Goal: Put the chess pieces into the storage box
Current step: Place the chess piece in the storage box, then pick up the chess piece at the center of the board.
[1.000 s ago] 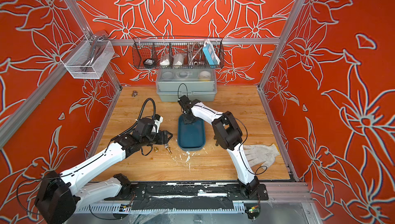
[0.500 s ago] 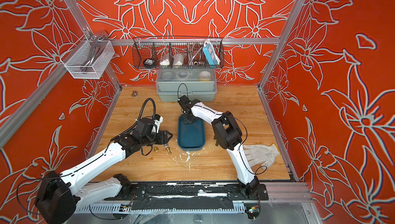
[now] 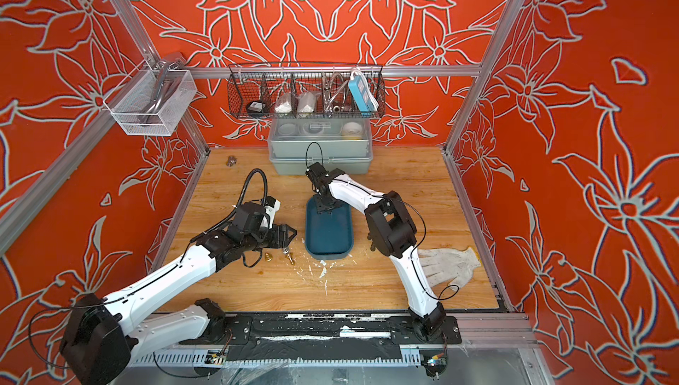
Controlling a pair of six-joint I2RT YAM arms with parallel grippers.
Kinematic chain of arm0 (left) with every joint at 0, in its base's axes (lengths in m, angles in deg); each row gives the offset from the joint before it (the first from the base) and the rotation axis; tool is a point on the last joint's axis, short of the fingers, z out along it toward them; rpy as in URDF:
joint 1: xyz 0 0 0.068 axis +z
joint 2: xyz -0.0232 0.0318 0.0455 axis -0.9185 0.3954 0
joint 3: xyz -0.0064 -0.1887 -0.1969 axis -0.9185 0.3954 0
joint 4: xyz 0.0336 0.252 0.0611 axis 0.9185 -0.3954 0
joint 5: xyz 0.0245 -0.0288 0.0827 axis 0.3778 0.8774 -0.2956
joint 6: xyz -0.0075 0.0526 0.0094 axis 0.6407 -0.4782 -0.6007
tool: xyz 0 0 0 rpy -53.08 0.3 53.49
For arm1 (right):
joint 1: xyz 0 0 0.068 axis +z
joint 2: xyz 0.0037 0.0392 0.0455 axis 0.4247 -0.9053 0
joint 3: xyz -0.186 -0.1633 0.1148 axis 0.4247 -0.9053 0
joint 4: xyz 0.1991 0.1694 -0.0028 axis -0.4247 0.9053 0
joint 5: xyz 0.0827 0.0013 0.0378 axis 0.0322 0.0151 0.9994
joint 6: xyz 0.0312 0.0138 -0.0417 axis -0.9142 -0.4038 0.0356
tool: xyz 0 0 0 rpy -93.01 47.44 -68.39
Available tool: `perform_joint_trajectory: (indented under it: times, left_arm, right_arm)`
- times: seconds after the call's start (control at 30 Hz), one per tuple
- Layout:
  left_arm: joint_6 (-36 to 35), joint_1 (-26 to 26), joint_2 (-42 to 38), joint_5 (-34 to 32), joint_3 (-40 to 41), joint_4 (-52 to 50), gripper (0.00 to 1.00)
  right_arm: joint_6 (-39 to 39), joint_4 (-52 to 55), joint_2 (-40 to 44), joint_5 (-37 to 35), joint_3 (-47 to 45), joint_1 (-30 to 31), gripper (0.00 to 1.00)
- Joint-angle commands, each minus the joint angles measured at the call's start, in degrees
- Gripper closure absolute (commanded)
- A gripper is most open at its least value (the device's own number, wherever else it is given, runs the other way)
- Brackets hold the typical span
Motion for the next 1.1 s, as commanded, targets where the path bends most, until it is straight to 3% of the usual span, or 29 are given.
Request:
perform_joint_trajectory:
  times: [0.0, 0.3, 0.43, 0.53, 0.73, 1.07]
  left_arm:
    - [-0.1, 0.4, -0.2, -0.5, -1.5, 0.5, 0.37]
    - [-2.8, -0.2, -1.9, 1.7, -10.0, -1.4, 0.36]
    - [-6.5, -5.1, 0.0, -1.3, -14.9, -4.0, 0.36]
    - [-7.5, -8.2, 3.4, 0.0, -16.6, -4.8, 0.36]
    - [-9.8, -13.9, 9.7, 2.5, -16.0, -3.9, 0.36]
    - [-9.7, -14.1, 9.5, 4.3, -11.0, -1.2, 0.36]
  right_arm:
    - [0.3, 1.7, 7.6, 1.2, -1.9, 0.2, 0.54]
    - [-1.3, 0.0, 28.9, 4.1, -19.2, -8.4, 0.49]
    - [-2.2, 3.3, 35.0, 1.6, -25.8, -13.2, 0.48]
    - [-2.5, 5.2, 37.7, 0.6, -30.1, -14.8, 0.48]
    - [-1.9, 4.4, 39.1, 2.2, -36.9, -14.8, 0.49]
    - [-0.1, 3.5, 32.4, 3.8, -35.8, -11.4, 0.57]
